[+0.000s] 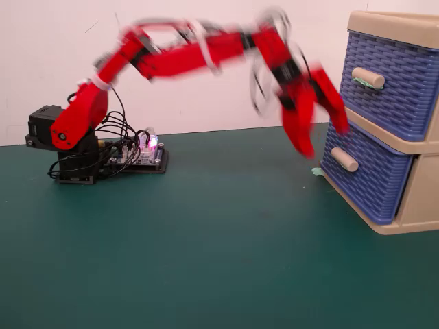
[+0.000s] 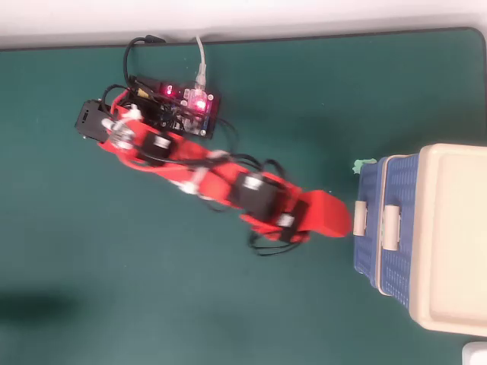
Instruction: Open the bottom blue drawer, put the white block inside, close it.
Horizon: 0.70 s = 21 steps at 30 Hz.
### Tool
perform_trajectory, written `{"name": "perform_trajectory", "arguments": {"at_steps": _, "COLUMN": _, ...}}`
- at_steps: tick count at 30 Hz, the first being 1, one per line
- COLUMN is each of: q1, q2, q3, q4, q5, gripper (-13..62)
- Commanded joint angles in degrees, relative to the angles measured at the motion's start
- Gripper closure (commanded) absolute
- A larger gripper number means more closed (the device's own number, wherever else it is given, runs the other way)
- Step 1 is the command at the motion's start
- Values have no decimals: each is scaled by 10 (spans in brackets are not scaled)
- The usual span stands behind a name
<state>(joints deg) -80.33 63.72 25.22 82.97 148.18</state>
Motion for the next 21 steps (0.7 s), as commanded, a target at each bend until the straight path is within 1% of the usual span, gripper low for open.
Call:
{"name": "perform_trajectory", "arguments": {"at_steps": 1, "q1": 12, "q2": 142, "q3": -12, "q4": 112, "q5": 9, "gripper": 153}}
{"name": "perform_trajectory", "arguments": {"at_steps": 3, "q1": 38, "q2": 228, "q3": -10, "q4": 198, "q5": 7, "gripper": 152}}
{"name": "perform_trajectory", "arguments": {"at_steps": 4, "q1": 64, "q2": 287, "q3": -8, "q4": 255, "q5": -1, "gripper": 152}}
{"name": "perform_trajectory", "arguments": {"at_steps": 6, "q1": 118, "q2": 363, "q3": 11, "q4": 311, "q5": -36, "gripper": 153}}
{"name": "perform_trajectory", "arguments": {"at_steps": 9, "q1": 224, "q2": 471, "q3": 144, "q4": 312, "q5": -136, "gripper": 153}}
{"name": "perform_trajectory", "arguments": {"at_steps": 10, "q1": 268, "q2": 515, "q3": 222, "q4": 310, "q5": -185, "gripper": 154}}
{"name": "perform_trajectory", "arguments": {"at_steps": 13, "q1": 375, "q2": 598, "q3": 410, "q4": 296, "q5": -299, "gripper": 154}}
{"name": "perform_trajectory", "arguments": {"at_steps": 18, "q1": 575, "q2": 662, "q3": 662, "q4": 217, "q5": -463, "gripper": 154}}
{"name": "perform_trajectory", "arguments": {"at_steps": 21, "q1": 637, "q2": 695, "q3": 811, "q4": 163, "q5": -533, "gripper": 154}}
